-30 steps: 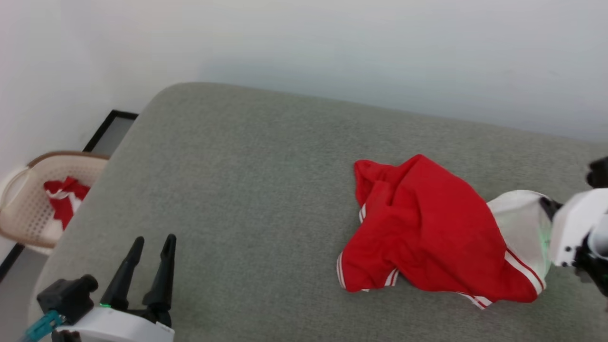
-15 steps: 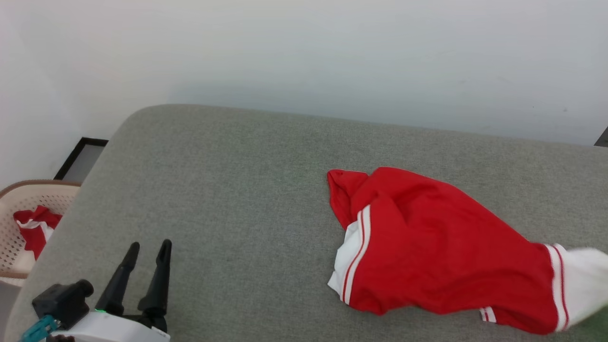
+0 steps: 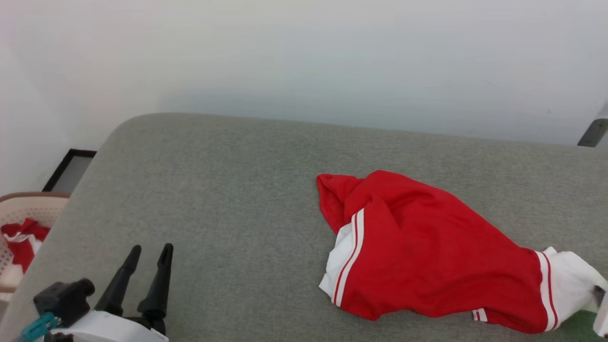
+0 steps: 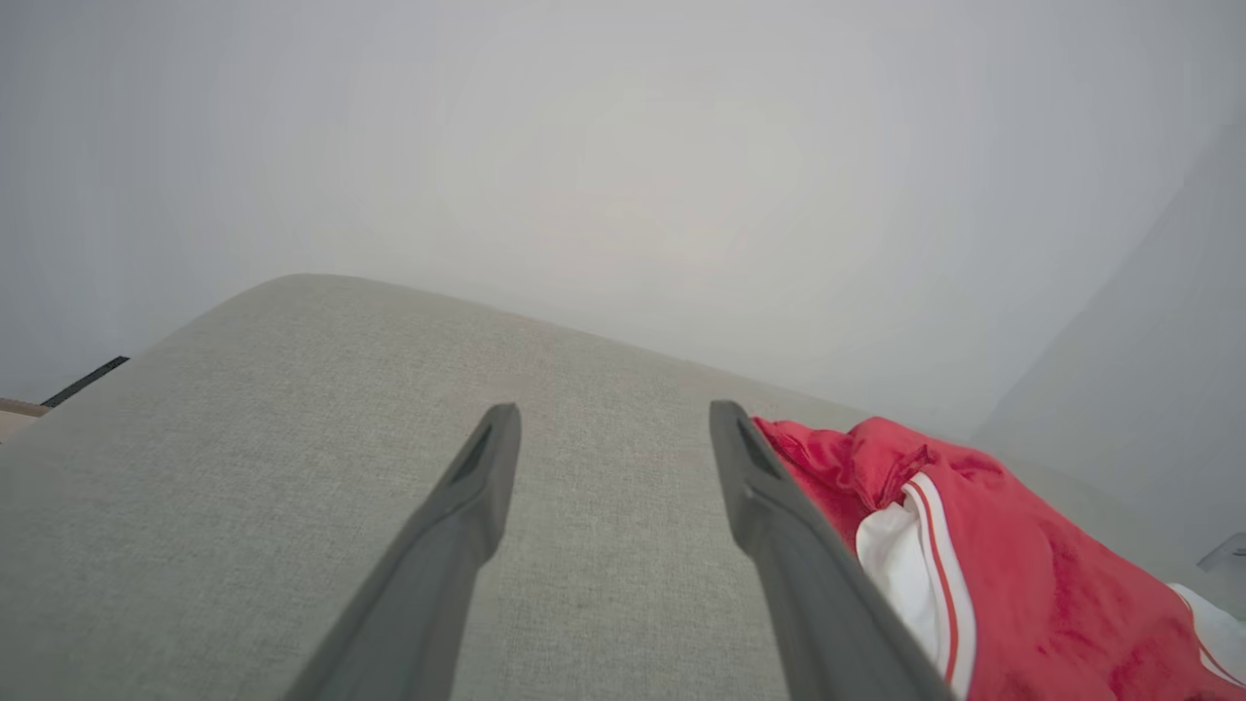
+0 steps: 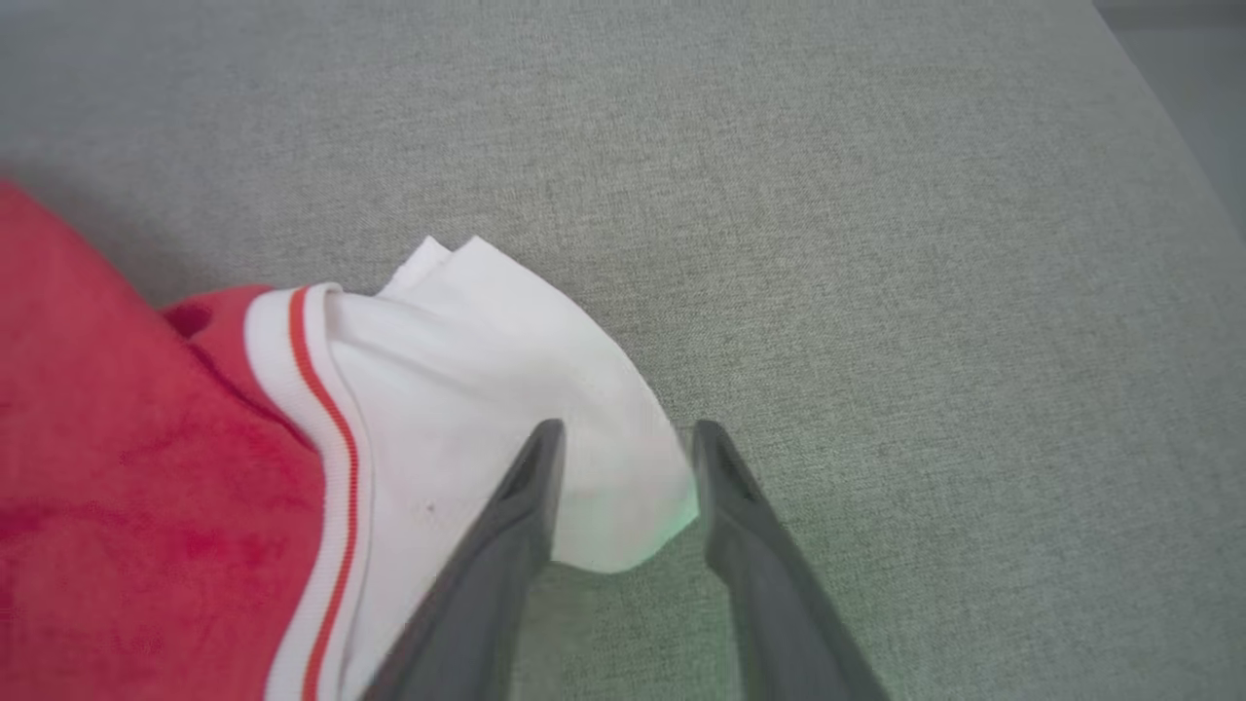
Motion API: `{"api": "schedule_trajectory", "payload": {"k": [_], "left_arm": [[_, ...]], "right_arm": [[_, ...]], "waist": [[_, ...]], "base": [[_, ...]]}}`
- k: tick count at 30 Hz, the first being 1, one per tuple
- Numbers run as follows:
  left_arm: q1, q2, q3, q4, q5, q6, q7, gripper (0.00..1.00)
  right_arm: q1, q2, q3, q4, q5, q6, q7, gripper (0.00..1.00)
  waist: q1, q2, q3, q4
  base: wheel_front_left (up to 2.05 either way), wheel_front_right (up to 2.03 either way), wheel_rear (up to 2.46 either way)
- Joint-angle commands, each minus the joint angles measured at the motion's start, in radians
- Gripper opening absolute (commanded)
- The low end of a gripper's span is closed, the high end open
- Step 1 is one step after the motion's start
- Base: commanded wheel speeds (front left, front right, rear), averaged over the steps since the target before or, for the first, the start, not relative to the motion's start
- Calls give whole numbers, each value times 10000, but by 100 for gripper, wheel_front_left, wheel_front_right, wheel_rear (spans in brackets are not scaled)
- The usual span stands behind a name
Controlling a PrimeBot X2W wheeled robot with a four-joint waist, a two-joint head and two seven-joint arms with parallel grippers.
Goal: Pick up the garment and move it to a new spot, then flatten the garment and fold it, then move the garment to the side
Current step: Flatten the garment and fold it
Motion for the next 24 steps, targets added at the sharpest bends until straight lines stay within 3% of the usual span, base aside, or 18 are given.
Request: {"api": "schedule_trajectory", "payload": {"k": [1, 6, 14, 24], "left_arm": [[52, 69, -15, -73, -34, 40, 62, 100], [-159, 341, -118, -457, -180, 20, 703, 100], [-979, 939, -466, -1260, -568, -23, 2541, 100], [-2537, 1378, -1247, -1544, -1586, 140, 5874, 100]], "right_arm": [[-88, 39, 87, -4, -1, -6, 37, 100], [-285, 118, 561, -531, 223, -6, -8, 100], [39, 477, 1020, -2407, 1003, -6, -783, 100], [1097, 1553, 1737, -4715, 1034, -6, -2106, 100]], "waist": [[0, 0, -68, -128], [0, 0, -134, -461], [0, 0, -191, -1075], [0, 0, -34, -2042]], "base": [[0, 0, 0], [0, 0, 0], [0, 0, 0], [0, 0, 0]]}}
